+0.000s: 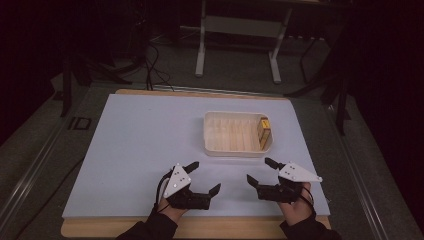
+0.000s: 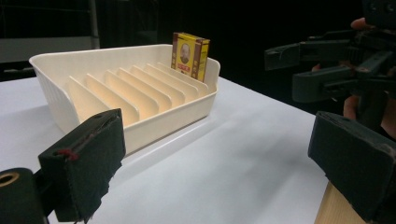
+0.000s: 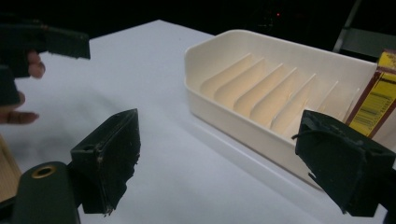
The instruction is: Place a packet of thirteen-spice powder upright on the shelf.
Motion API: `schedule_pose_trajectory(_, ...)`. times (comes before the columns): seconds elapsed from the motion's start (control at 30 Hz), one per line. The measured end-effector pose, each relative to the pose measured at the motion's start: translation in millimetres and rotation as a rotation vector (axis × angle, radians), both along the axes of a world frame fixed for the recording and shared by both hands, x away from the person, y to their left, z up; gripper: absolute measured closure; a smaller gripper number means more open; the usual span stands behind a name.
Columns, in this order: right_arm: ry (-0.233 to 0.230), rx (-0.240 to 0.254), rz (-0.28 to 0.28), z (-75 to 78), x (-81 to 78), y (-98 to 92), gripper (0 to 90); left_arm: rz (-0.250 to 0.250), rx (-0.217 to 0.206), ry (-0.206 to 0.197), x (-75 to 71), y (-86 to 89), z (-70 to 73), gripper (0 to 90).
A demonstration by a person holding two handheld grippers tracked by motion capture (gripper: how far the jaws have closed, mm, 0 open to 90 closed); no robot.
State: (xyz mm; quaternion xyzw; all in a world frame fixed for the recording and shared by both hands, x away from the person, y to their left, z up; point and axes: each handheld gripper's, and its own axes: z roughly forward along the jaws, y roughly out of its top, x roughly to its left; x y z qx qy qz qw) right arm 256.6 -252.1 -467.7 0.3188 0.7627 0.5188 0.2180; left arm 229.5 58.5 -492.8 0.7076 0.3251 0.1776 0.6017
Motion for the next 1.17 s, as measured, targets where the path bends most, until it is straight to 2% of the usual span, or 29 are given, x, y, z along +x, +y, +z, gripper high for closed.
schedule_pose_trajectory(0.2, 0.01, -0.011, 0.014, -1.9, -5.1, -4.6, 13.8, 0.002, -0.003, 0.001, 0.3, 0.5, 0.0, 4.8)
schedule_pose_trajectory(0.3, -0.001, -0.027, 0.01, -2.9, -7.2, -6.6, 14.1, -0.001, -0.004, 0.003, 0.2, -0.1, -0.4, 4.8)
schedule_pose_trajectory(0.53, 0.027, -0.028, 0.011, -6.8, -9.3, -11.3, 14.1, -0.004, -0.001, 0.002, -0.1, -0.2, -0.4, 4.8)
schedule_pose_trajectory(0.83, 0.038, -0.045, 0.037, -13.0, -11.9, -20.0, 14.3, -0.009, 0.005, -0.009, -1.3, -0.9, 0.1, 4.8)
schedule_pose_trajectory(1.17, 0.034, -0.032, 0.023, -12.5, -9.6, -25.2, 14.3, -0.014, 0.005, -0.008, -1.5, -1.1, -0.7, 4.8)
